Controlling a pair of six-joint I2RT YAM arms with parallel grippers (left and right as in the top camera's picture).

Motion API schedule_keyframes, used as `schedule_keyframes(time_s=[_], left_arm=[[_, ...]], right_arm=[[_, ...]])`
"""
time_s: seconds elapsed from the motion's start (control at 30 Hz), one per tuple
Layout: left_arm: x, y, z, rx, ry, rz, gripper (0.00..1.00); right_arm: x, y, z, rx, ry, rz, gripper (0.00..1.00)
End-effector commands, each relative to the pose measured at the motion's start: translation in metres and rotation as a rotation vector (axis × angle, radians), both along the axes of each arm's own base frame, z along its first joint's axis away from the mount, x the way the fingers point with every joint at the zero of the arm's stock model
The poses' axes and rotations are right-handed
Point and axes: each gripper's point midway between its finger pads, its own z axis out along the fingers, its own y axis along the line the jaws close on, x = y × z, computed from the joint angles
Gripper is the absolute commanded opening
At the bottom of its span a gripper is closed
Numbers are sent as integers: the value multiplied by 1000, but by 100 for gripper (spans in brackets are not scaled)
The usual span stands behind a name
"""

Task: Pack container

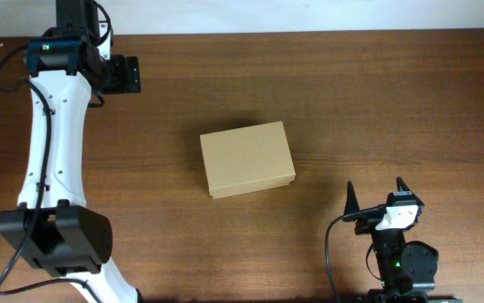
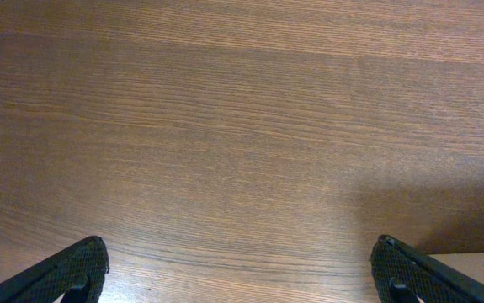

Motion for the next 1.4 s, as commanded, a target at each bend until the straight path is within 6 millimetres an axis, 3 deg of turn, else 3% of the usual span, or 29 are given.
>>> schedule_keyframes(time_s=[0.0,0.17,0.3,0.4,0.5,0.6,0.7,0.87,0.93,0.97,1.07,1.37], left_arm=[[-1,2,12,8,-27,0,100],[-19,-5,49,11,-110,-14,100],[-59,-14,104,76,-249,-48,100],[-95,-27,143,71,-458,-74,100],[-123,-44,162,2,-680,-141,100],[-156,-63,169,-73,-924,-242,100],[-185,-69,158,-83,-1136,-287,100],[-212,-67,109,-67,-1315,-291,100],[-214,-67,85,-68,-1303,-290,100],[-212,-67,61,-71,-1268,-290,100],[-210,-67,35,-75,-1220,-288,100],[-209,-66,0,-76,-1175,-282,100]], right_arm=[[0,-2,-3,4,0,-16,99],[0,-2,-3,4,0,-16,99],[0,-2,-3,4,0,-16,99],[0,-2,-3,3,0,-16,99],[0,-2,-3,4,0,-16,99],[0,-2,-3,4,0,-16,99],[0,-2,-3,4,0,-16,99],[0,-2,-3,4,0,-16,99],[0,-2,-3,4,0,-16,99],[0,-2,-3,3,0,-16,99],[0,-2,-3,4,0,-16,99],[0,-2,-3,4,0,-16,99]])
